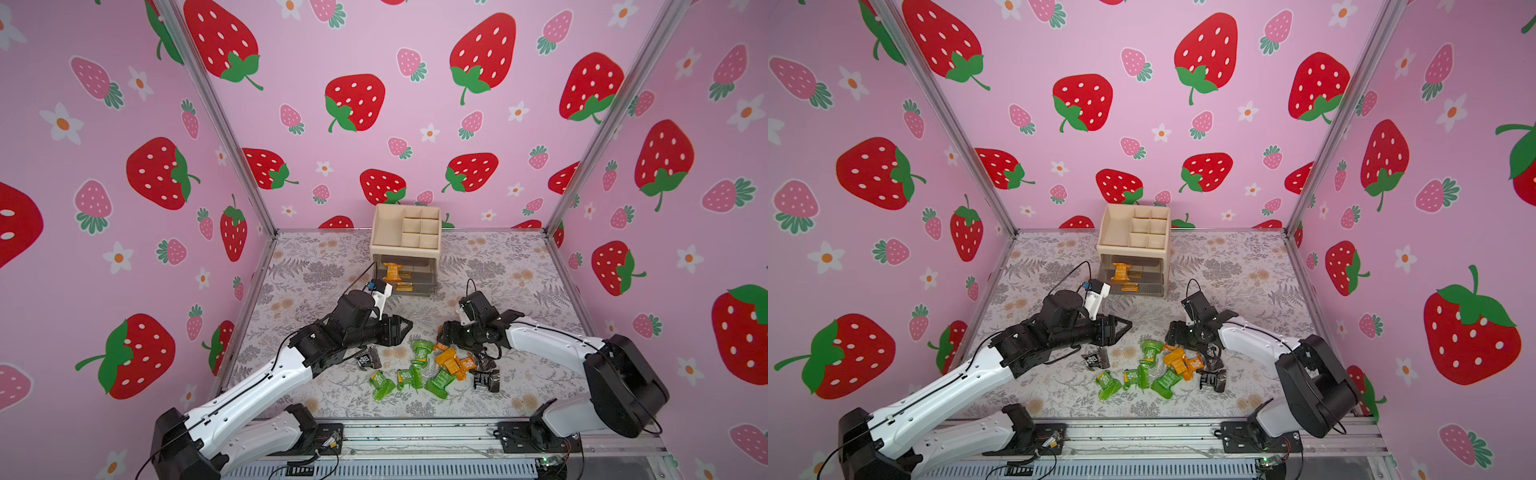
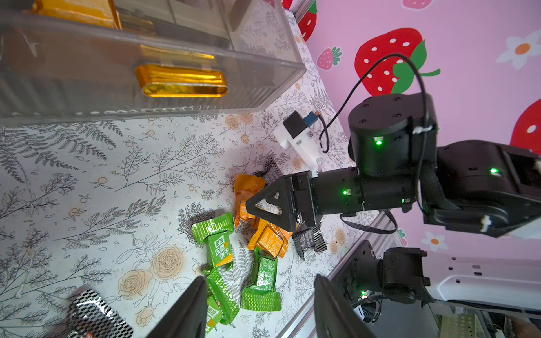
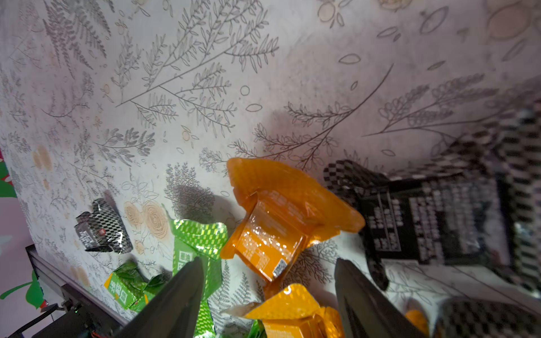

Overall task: Place the cookies into the drawer by color
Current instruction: Pick up the cookie at the center of the board.

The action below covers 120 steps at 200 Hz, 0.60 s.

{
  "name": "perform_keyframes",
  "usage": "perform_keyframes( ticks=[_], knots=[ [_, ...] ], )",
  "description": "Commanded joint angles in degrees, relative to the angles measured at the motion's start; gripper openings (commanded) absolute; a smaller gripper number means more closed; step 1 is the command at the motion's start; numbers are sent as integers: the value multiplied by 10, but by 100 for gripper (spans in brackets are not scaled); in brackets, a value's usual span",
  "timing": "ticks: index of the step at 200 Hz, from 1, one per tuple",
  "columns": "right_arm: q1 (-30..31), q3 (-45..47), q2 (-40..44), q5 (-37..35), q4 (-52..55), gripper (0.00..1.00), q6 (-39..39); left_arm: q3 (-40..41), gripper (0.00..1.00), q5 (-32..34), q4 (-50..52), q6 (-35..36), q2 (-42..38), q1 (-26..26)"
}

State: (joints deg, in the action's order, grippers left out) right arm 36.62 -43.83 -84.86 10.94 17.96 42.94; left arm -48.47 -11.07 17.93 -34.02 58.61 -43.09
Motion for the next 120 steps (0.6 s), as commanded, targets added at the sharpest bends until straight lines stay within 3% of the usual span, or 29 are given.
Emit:
perform_keyframes(
  ticks=[1,55,120],
  knots=[
    [5,-18,-22,3,-17,77,10,5,62,8,-16,0,-15,-1],
    [20,-67,-84,-7,-25,76,-9,19,62,23,-17,3,-14,-2],
    [61,-94,-88,-106,65,69,-22,44,63,28,-20,-1,-18,-2]
  ],
)
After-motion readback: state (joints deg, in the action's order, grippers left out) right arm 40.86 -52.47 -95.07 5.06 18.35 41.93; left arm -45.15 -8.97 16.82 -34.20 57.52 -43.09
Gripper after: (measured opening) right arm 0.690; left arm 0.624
